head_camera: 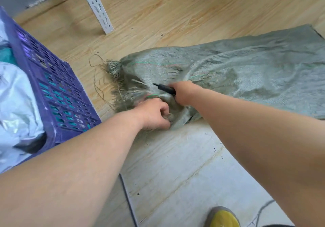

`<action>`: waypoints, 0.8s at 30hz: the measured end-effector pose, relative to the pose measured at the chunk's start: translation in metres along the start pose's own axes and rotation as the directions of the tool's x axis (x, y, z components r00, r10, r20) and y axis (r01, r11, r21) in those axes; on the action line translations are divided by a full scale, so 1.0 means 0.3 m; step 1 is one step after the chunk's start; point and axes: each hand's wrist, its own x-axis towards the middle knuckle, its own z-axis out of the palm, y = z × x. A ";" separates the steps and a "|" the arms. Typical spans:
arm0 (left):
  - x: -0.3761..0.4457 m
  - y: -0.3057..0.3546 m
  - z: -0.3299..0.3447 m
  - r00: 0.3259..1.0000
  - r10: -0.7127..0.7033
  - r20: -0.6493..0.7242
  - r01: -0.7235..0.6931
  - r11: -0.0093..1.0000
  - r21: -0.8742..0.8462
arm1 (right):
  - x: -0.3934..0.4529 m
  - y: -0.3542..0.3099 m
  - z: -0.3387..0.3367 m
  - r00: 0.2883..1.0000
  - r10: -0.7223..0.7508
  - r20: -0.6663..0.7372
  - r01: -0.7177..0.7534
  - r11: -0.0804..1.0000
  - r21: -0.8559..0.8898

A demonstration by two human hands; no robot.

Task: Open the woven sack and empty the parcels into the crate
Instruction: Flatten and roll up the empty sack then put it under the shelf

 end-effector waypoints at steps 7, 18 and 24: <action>-0.047 -0.079 -0.152 0.607 -0.484 -0.630 0.125 0.841 -0.526 | -0.021 0.053 -0.069 0.985 0.130 -0.110 -0.042 0.814 0.579; -0.035 -0.031 -0.087 0.908 -0.416 0.047 0.374 0.756 -0.537 | -0.006 -0.008 -0.296 0.791 0.296 -0.536 0.183 0.722 0.668; -0.061 -0.154 -0.096 0.864 -0.488 0.122 0.442 0.620 -0.648 | 0.050 -0.165 -0.220 0.816 0.032 -0.578 0.279 0.853 0.441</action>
